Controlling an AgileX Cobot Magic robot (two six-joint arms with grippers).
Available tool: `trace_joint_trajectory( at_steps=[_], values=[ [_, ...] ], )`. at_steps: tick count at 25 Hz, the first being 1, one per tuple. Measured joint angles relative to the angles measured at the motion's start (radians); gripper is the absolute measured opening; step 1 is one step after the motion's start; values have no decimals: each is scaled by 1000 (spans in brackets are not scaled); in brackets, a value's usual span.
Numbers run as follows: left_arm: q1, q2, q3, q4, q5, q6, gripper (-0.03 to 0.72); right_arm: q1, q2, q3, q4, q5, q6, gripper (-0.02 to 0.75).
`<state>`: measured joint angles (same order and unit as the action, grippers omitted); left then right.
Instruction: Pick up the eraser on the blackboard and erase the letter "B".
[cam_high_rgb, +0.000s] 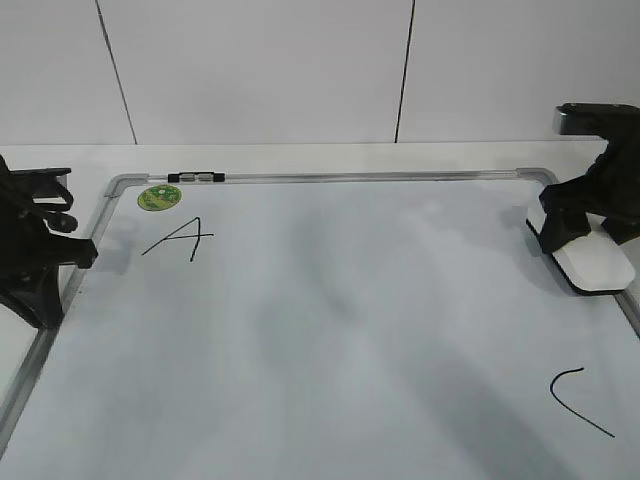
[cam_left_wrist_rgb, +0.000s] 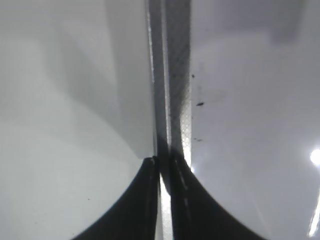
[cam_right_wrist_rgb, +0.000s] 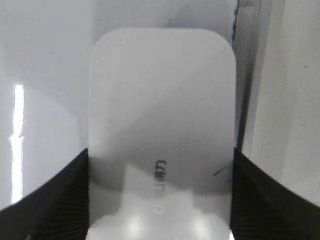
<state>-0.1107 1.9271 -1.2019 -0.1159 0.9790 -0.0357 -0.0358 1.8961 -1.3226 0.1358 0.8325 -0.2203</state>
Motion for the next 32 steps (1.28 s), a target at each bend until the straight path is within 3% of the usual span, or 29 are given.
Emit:
trace_joint_trajectory(
  at_steps=[18, 25, 32],
  values=[
    [0, 0, 0, 0, 0, 0, 36, 0, 0, 0, 7, -4, 1, 539],
    [0, 0, 0, 0, 1, 0, 36, 0, 1, 0, 13, 5, 27, 641],
    [0, 0, 0, 0, 2, 0, 36, 0, 7, -54, 13, 96, 33, 650]
  ],
)
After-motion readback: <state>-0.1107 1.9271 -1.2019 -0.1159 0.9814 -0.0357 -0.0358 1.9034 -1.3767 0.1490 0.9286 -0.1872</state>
